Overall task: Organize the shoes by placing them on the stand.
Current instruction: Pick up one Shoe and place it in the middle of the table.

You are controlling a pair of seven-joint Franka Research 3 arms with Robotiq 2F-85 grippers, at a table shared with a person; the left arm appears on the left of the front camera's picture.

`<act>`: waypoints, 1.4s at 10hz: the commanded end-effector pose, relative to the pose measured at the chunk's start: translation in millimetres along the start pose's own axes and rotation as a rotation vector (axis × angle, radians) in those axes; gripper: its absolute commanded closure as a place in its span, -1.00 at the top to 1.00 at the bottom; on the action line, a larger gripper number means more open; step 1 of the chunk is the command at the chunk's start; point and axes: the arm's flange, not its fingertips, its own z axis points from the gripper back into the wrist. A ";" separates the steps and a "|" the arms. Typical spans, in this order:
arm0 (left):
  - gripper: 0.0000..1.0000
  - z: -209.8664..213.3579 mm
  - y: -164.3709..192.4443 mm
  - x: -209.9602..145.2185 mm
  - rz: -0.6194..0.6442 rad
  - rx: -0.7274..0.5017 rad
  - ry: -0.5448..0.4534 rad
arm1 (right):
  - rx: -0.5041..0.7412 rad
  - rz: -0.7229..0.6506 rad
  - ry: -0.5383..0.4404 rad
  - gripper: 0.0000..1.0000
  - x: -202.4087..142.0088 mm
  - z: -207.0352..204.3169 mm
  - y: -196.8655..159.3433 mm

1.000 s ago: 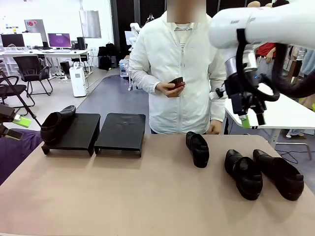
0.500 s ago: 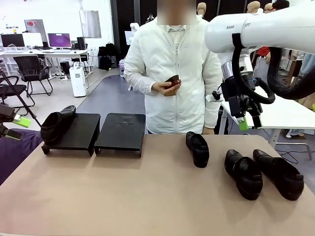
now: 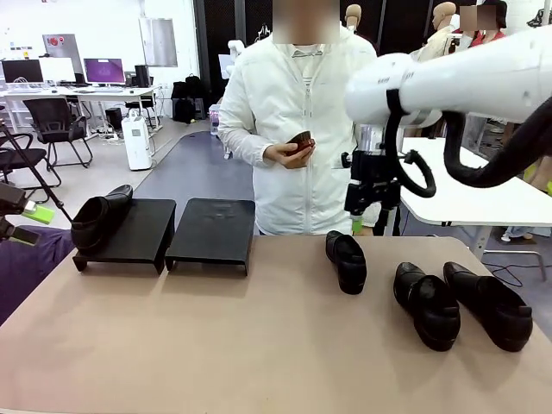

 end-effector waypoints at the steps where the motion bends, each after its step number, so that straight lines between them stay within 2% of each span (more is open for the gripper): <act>1: 1.00 -0.5 1.2 -1.9 -0.020 -0.010 -0.015 | 0.010 0.016 -0.008 1.00 21.3 -42.5 -2.9; 2: 1.00 -0.5 1.2 -1.9 -0.020 -0.010 -0.015 | -0.012 -0.013 -0.015 1.00 34.0 -57.5 3.2; 3: 1.00 -0.5 1.2 -1.9 -0.020 -0.010 -0.015 | -0.035 -0.015 0.017 1.00 43.5 -70.1 10.2; 4: 1.00 -0.5 1.2 -1.9 -0.020 -0.010 -0.015 | 0.002 0.004 -0.028 1.00 29.6 -53.1 -6.5; 6: 1.00 -0.5 1.2 -1.9 -0.020 -0.010 -0.015 | 0.002 0.004 -0.028 1.00 29.6 -53.1 -6.5; 7: 1.00 -0.5 1.2 -1.9 -0.020 -0.010 -0.015 | -0.003 0.005 -0.008 1.00 37.2 -72.6 -1.9; 8: 1.00 -0.5 1.2 -1.9 -0.020 -0.010 -0.015 | -0.055 0.072 0.154 1.00 34.3 -76.0 3.3; 9: 1.00 -0.5 1.2 -1.9 -0.020 -0.010 -0.015 | -0.081 0.099 0.137 1.00 42.0 -81.1 14.5; 12: 1.00 -0.5 1.2 -1.9 -0.020 -0.010 -0.015 | -0.085 0.022 0.005 1.00 55.7 -87.1 28.8; 14: 1.00 -0.5 1.2 -1.9 -0.020 -0.010 -0.015 | -0.108 -0.031 -0.046 1.00 64.3 -98.0 29.6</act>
